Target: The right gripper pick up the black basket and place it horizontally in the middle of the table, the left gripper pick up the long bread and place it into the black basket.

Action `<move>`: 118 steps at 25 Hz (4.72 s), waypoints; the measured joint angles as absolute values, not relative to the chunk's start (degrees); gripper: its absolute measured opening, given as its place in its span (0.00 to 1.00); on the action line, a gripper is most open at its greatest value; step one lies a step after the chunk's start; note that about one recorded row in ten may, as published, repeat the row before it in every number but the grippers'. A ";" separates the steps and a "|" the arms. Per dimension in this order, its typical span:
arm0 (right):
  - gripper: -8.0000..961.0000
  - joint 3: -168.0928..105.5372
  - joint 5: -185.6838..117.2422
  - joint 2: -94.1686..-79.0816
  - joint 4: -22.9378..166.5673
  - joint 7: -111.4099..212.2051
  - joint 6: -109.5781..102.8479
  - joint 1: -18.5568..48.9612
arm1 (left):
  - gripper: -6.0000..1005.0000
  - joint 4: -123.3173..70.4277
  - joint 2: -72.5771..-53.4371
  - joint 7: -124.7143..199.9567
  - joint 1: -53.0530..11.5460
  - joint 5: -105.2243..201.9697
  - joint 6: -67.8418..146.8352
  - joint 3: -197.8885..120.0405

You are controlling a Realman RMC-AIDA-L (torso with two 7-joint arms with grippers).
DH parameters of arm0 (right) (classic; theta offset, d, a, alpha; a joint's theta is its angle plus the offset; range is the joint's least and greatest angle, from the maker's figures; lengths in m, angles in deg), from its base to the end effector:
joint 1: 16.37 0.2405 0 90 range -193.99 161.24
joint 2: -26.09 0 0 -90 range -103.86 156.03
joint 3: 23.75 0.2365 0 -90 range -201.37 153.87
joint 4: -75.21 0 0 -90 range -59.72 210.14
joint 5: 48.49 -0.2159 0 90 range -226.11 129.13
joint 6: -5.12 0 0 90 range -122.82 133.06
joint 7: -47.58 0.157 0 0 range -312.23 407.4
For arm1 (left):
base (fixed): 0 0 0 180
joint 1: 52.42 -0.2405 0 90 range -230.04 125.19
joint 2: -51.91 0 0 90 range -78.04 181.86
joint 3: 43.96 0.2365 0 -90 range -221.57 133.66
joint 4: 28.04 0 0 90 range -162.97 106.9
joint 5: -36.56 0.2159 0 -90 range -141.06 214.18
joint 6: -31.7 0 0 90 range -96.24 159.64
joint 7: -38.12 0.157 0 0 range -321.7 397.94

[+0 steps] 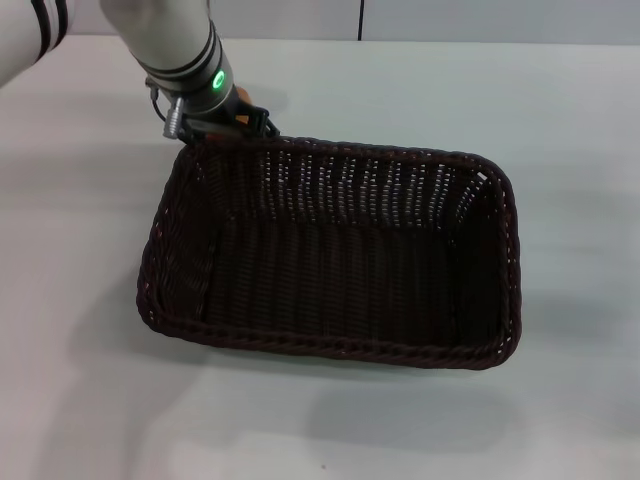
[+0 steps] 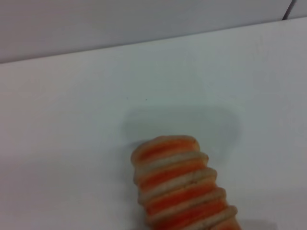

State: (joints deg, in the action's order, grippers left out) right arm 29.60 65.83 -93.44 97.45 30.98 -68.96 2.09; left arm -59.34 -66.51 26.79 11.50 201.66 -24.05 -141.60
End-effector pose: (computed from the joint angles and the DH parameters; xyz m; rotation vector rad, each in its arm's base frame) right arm 0.3163 0.3237 0.0326 -1.2022 0.4074 0.5685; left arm -0.1623 0.4565 -0.0499 -1.9198 -1.2953 0.3683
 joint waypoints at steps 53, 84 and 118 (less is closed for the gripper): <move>0.48 29.08 65.89 -93.26 96.42 31.23 -68.62 4.47 | 0.49 -87.20 -65.96 44.59 5.41 200.67 -36.99 -142.45; 0.48 30.48 65.41 -93.27 93.00 30.39 -66.40 8.54 | 0.28 -126.24 -66.32 74.43 -10.96 175.19 -67.20 -131.70; 0.48 30.47 65.42 -93.36 93.11 30.35 -66.39 9.20 | 0.84 -114.39 -66.32 73.49 -21.46 189.61 -18.88 -139.31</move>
